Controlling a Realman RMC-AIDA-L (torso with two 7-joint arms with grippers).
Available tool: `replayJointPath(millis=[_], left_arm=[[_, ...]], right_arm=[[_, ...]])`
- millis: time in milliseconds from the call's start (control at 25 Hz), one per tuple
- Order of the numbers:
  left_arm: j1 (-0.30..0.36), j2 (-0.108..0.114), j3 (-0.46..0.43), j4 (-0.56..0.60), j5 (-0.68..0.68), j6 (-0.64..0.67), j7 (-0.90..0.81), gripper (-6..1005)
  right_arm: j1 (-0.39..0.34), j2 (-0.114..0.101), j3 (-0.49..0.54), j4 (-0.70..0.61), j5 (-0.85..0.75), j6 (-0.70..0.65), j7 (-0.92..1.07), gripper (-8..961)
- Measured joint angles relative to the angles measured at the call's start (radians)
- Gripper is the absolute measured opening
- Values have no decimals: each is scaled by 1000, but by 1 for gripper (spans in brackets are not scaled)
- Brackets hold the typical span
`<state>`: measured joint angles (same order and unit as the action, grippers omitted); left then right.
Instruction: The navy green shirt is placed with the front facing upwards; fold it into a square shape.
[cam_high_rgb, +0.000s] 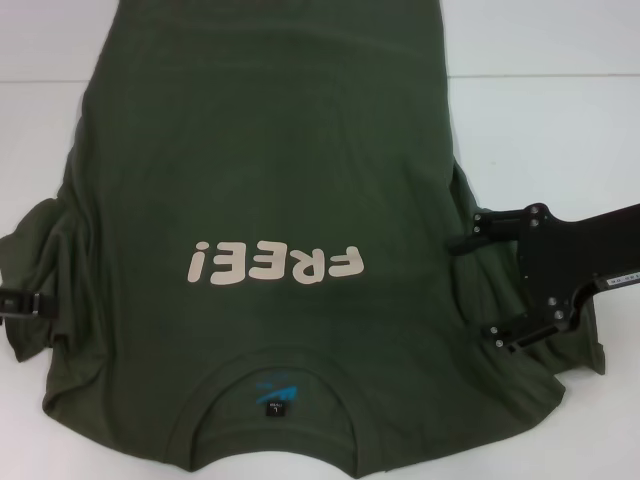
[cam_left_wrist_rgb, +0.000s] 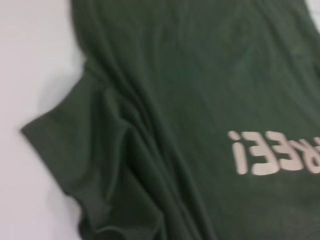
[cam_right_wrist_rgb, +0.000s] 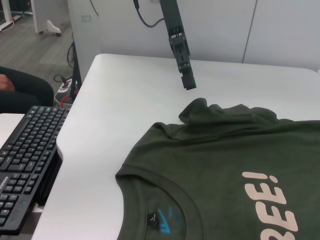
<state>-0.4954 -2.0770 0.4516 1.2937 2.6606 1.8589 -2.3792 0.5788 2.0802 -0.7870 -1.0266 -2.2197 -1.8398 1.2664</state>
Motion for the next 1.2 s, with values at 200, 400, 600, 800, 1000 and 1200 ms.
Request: replayJointPath(millis=[200,400,600,800,1000,1200], left_arm=[[-1,-6,22,-19,42,-63,-26,928],[-2,-11,83,-80,94,-161,-53,927],[-5,-19,121,-109,126,-216,-62,927],[-5,-30,143,-116,159,-252,-63,926],[-12,-31,153,-124,168,-264,-65,902],[-9,-31,177,-128,174,-279,-65,793]], right_arm=[[3,2,0,1,0,4,-4,944],[3,5,0,6,0,14,-6,945],[3,5,-1,5,0,16,-1,945],[3,5,-2,9,1,24,-1,945],[3,6,-3,10,2,27,-1,945],[4,6,-3,11,5,27,0,945]])
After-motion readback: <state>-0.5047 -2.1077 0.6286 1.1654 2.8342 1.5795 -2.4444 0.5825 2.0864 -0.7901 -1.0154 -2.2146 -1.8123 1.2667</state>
